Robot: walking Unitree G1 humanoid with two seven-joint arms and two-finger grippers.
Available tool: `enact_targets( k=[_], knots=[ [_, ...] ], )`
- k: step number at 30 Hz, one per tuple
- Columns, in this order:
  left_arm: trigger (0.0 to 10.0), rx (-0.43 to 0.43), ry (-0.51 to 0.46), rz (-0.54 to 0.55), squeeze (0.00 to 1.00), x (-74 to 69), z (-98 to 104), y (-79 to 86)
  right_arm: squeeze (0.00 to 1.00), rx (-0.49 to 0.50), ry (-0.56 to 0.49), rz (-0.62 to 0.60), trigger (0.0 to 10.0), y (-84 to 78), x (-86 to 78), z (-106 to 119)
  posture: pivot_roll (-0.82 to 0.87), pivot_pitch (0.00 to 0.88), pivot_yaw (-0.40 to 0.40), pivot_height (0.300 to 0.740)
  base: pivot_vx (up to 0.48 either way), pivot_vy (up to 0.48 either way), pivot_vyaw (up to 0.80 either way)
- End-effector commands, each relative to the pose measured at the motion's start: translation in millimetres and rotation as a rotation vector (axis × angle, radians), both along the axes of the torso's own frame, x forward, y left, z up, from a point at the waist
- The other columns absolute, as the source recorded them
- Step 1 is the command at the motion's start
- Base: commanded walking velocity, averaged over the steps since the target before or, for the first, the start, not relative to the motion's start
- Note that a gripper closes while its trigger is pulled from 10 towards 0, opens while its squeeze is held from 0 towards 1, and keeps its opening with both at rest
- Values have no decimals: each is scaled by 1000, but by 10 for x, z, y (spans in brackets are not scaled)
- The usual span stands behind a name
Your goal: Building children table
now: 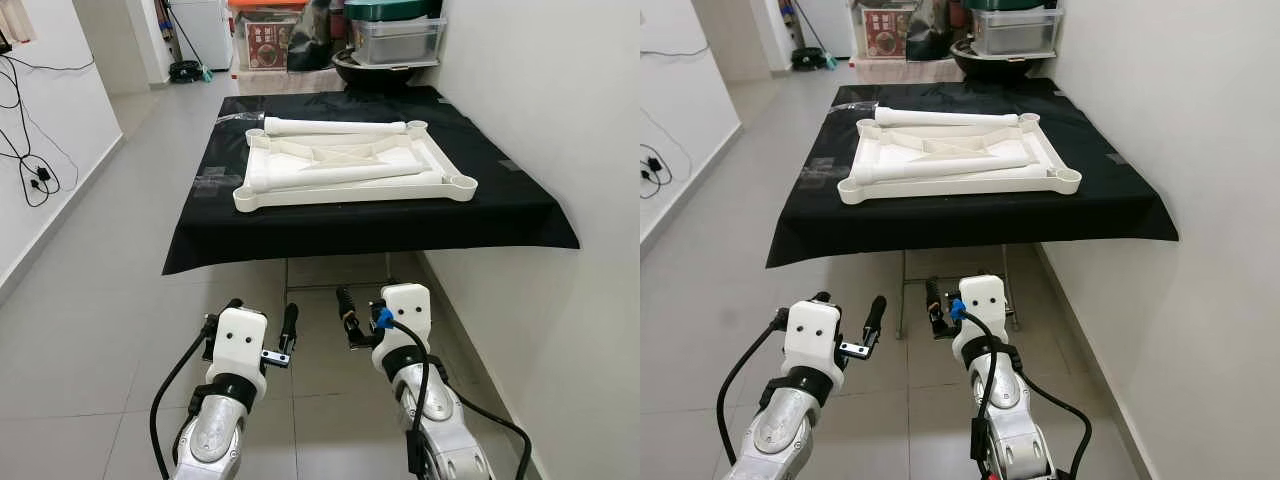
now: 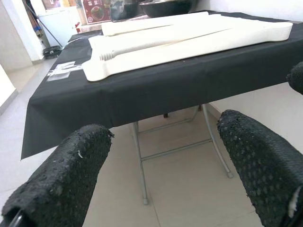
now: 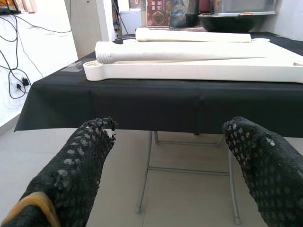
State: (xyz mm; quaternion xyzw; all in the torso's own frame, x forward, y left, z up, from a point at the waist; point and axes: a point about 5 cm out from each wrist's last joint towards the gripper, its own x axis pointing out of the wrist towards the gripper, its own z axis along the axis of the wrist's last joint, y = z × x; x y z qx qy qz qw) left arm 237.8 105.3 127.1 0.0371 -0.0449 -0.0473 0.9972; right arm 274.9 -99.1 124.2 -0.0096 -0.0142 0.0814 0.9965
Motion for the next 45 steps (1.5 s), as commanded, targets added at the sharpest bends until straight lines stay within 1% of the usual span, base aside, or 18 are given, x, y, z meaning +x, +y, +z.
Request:
enact_targets(
  k=[1, 9, 19, 45],
  knots=[
    [10000, 7, 2, 6, 0, 0, -15, 30, 0, 4, -8, 4, 10000, 21, 4, 4, 41, 0, 12, 740, 0, 0, 0],
    [10000, 11, -2, 3, 0, 1, -14, 24, 0, 5, -6, 4, 10000, 20, 8, -1, 41, 0, 10, 740, 197, 0, 0],
    [10000, 14, -2, 6, 0, 8, -17, 35, 0, 7, -7, 4, 10000, 26, 13, -1, 42, 0, 8, 740, 313, 0, 0],
    [10000, 17, -10, 6, 0, 21, -7, 32, 0, 9, -49, 11, 10000, 42, 22, 58, 45, 0, 8, 740, 305, 0, 0]
  ],
)
